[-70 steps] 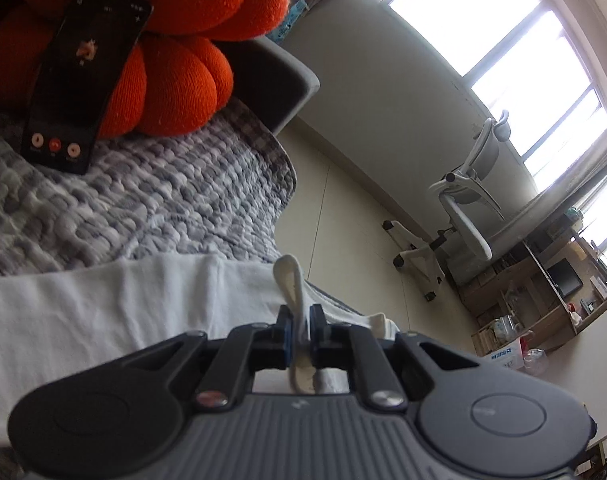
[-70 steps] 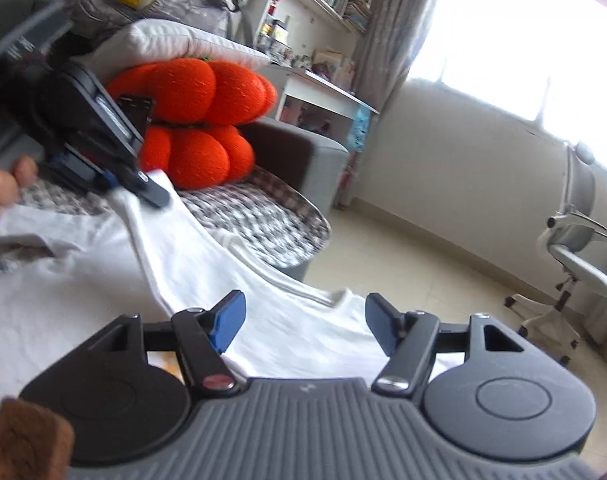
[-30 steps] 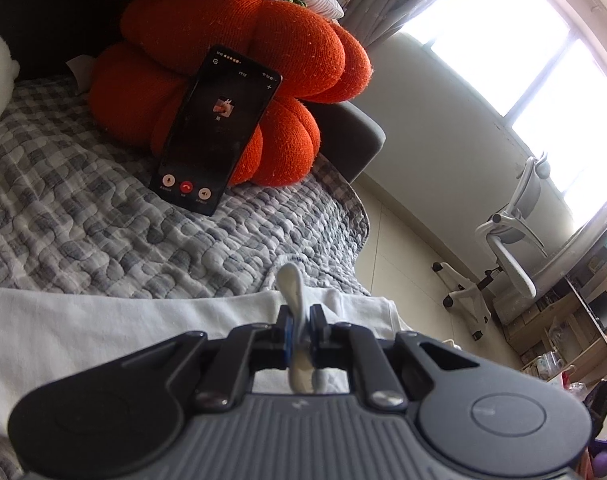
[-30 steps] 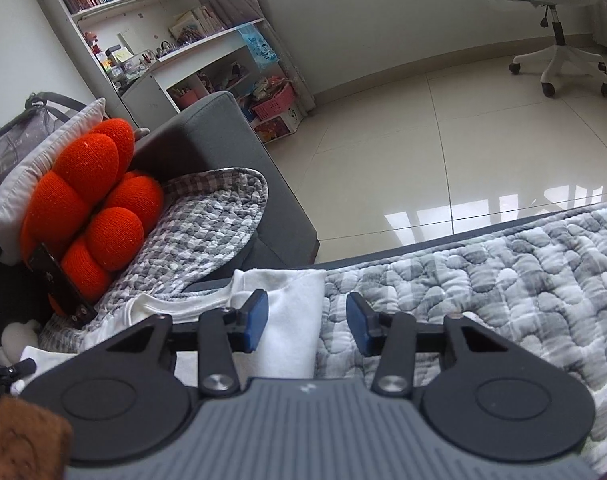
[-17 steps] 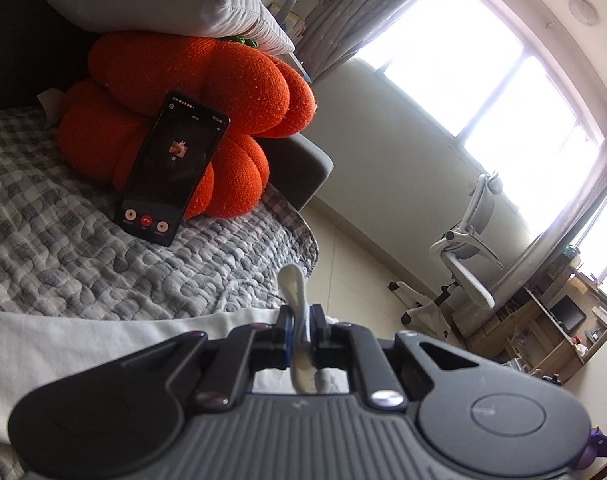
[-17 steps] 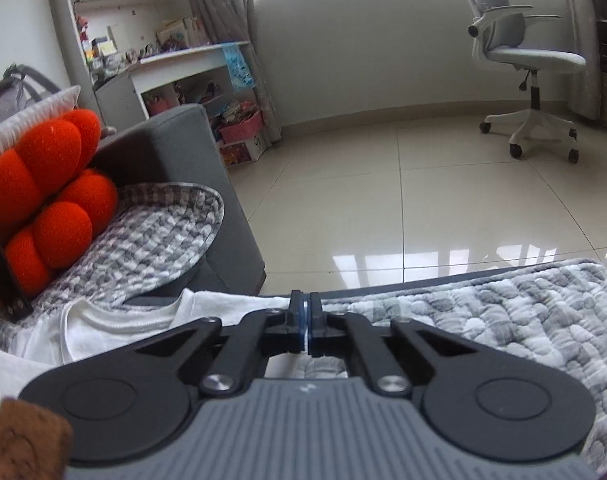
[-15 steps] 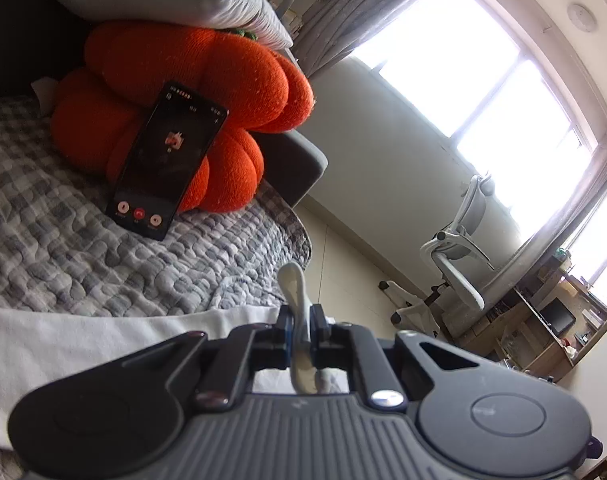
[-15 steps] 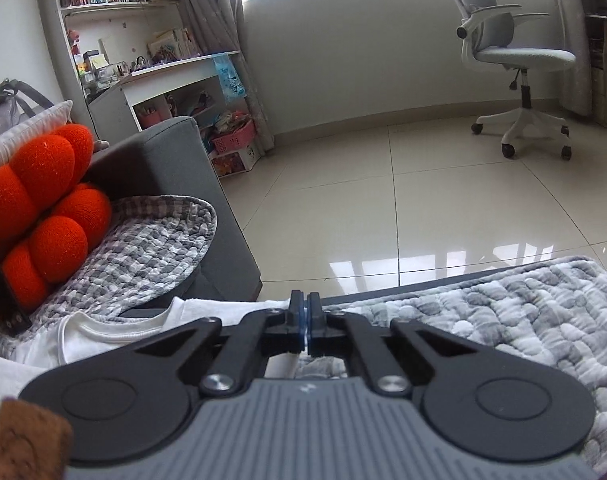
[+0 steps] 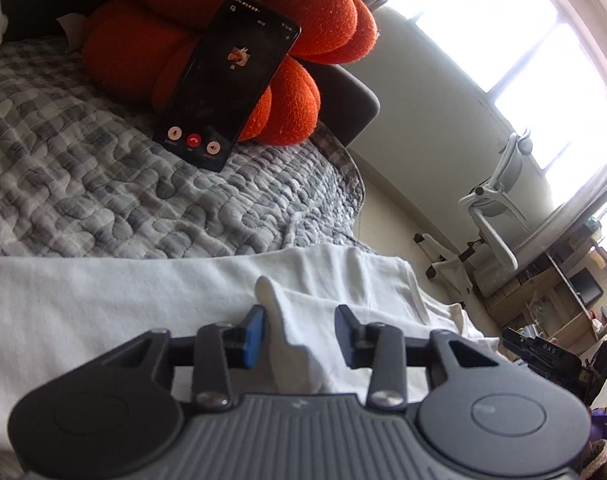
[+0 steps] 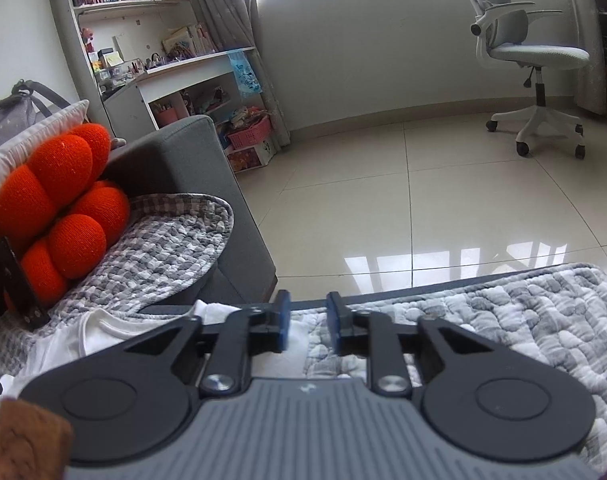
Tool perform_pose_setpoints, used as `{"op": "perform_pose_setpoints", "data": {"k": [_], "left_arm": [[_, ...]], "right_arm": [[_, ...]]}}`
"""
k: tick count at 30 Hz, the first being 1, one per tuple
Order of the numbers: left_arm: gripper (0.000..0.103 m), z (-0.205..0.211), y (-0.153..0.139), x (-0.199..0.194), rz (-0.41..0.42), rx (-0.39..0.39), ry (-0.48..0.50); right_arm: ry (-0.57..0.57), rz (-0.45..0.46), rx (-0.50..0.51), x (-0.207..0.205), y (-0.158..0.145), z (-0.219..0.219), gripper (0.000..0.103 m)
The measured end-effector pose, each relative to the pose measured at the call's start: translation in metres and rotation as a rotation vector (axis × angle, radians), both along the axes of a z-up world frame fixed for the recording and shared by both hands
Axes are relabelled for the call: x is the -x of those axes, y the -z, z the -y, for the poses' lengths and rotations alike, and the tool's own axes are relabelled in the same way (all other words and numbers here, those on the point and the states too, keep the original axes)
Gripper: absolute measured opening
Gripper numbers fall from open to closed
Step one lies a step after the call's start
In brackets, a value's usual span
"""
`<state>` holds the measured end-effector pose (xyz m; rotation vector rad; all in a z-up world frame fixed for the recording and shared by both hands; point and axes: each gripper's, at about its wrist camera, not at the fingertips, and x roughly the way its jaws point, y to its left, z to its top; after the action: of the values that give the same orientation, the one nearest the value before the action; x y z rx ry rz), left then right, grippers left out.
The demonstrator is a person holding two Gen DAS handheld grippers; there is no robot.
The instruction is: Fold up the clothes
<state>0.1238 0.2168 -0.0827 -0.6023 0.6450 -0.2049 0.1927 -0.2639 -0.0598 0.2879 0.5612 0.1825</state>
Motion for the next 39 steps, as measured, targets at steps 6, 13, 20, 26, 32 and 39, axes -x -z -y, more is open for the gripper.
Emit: {"op": "perform_pose_setpoints", "data": {"k": [6,13,20,26,32,39], "left_arm": [[0.021,0.007,0.001,-0.005,0.0,-0.028,0.0],[0.002,0.01,-0.011,-0.001,0.092,0.02,0.011],[0.002,0.013,0.006,-0.018,0.026,0.039,0.016],[0.003,0.009,0.007,-0.016,0.017,0.039,0.01],[0.003,0.009,0.008,-0.019,0.005,0.038,0.008],[0.003,0.011,0.008,-0.02,0.001,0.034,-0.004]], "right_arm": [[-0.038,-0.065,0.079,-0.008,0.01,-0.026,0.044],[0.012,0.007,-0.005,-0.005,0.008,-0.007,0.005],[-0.013,-0.07,-0.014,-0.015,0.024,0.003,0.01],[-0.091,0.019,0.08,0.022,0.008,0.001,0.043],[-0.269,0.124,0.29,0.088,-0.004,-0.018,0.044],[-0.369,0.174,0.546,0.108,0.016,-0.048,0.045]]}}
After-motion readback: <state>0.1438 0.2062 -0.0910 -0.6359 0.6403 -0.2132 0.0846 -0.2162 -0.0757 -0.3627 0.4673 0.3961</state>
